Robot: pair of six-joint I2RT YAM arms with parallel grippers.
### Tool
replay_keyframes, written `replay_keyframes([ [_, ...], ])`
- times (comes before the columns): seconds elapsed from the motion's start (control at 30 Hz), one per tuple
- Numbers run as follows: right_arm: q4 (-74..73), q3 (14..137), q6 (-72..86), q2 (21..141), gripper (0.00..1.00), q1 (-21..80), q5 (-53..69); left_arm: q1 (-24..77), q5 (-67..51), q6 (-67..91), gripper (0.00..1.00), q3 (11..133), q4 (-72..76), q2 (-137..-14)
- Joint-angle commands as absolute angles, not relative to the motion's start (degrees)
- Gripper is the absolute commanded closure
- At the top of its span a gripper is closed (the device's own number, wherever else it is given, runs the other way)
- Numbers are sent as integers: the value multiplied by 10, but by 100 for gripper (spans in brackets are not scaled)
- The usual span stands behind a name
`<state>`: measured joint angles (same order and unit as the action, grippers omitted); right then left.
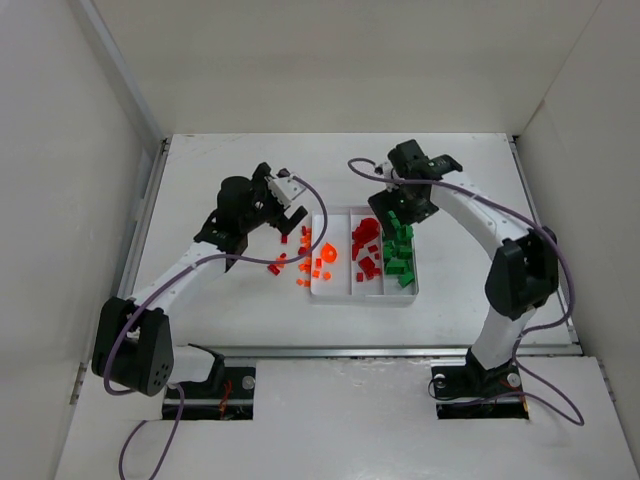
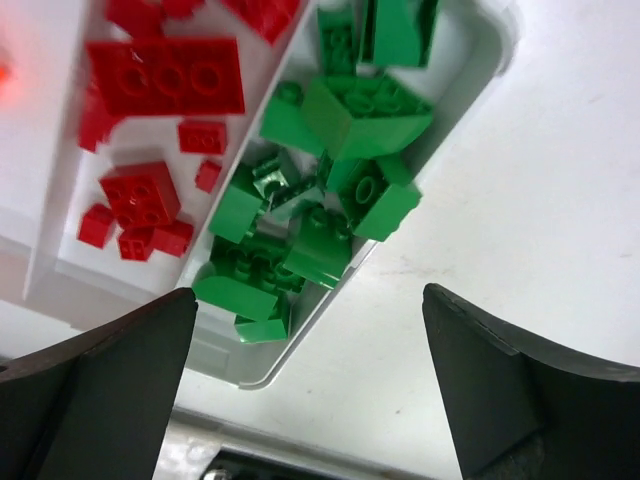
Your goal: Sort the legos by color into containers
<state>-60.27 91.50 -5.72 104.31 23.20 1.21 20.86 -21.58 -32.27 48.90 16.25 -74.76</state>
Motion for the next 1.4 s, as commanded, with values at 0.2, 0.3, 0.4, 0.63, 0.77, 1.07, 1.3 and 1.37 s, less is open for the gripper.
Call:
replay_keyframes([
  [0.2,-370,899,-42,833,0,308,-190,207,-156,-270,0,447,221,-720],
  [0.3,-284,851,-37,767,0,308,-217,207,-150,-258,0,432,227,-725],
  [0.4,-209,782,-37,697,0,308,-247,207,-145,-236,0,417,233,-725],
  [0.63,-43,657,-37,606,0,308,-258,207,-108,-167,0,388,261,-725],
  [0.77,-43,657,-37,624,0,308,-184,207,-91,-139,6,388,266,-730],
  [1.07,-43,711,-67,707,0,308,-96,109,-267,-447,16,451,134,-773],
  [1.3,-48,738,-92,765,0,296,-12,75,-287,-788,1,537,-59,-841],
  [1.37,-48,744,-98,780,0,296,12,69,-296,-818,1,587,-146,-890],
])
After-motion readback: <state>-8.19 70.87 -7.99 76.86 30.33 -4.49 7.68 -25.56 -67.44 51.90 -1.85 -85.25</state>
